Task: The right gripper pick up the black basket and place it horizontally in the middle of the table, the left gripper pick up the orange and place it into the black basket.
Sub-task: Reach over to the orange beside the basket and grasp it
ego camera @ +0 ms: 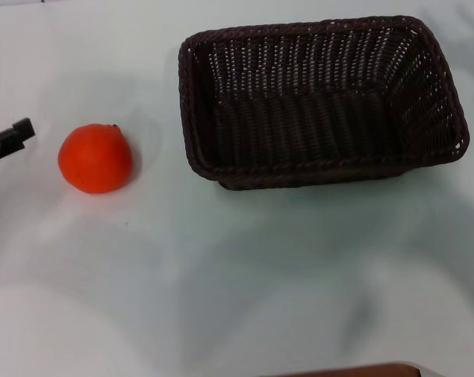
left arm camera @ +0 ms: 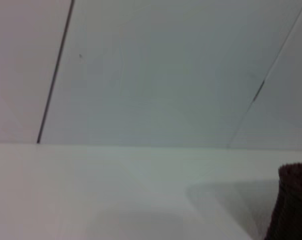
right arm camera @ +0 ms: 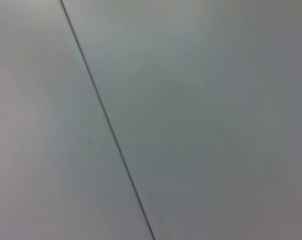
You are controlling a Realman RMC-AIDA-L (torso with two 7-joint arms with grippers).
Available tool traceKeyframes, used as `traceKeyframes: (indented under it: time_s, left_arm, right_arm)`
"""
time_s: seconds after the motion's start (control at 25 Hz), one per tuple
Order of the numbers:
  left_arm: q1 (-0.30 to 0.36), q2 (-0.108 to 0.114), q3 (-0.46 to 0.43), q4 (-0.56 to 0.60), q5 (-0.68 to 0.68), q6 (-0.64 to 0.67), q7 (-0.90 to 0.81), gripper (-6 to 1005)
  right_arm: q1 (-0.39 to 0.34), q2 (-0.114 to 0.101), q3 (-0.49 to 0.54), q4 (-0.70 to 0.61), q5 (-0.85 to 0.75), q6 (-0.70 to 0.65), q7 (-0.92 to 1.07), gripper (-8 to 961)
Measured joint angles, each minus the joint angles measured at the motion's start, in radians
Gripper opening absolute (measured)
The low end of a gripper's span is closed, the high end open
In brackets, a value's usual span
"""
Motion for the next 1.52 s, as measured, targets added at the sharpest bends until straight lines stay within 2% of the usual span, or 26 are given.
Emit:
traceKeyframes:
  time_s: [0.2, 0.48, 0.64, 1.0, 1.2, 1.52]
  left_arm:
    - [-0.018, -0.002, 0.012, 0.078, 0.005, 0.011, 0.061, 873]
    - [-0.087, 0.001, 0.014, 0.240, 0.007, 0.017, 0.181, 872]
    - [-0.106, 0.001, 0.017, 0.271, 0.009, 0.023, 0.211, 872]
    - [-0.134, 0.002, 0.055, 0.317, 0.012, 0.090, 0.212, 762]
    - [-0.135, 0.001, 0.110, 0.318, 0.013, 0.126, 0.212, 654]
    - [-0.136, 0.002, 0.110, 0.320, 0.008, 0.121, 0.205, 463]
  right_arm:
    - [-0.009, 0.000, 0.009, 0.005, 0.001, 0.007, -0.009, 734]
    - [-0.010, 0.001, 0.016, 0.028, 0.001, 0.008, -0.013, 733]
    - [-0.008, 0.002, 0.017, 0.041, 0.001, -0.002, -0.013, 733]
    - [-0.007, 0.001, 0.035, 0.067, 0.002, -0.008, -0.015, 734]
    - [-0.009, 0.000, 0.036, 0.076, 0.002, -0.014, -0.016, 734]
    - [-0.013, 0.000, 0.062, 0.091, 0.000, -0.026, -0.018, 734]
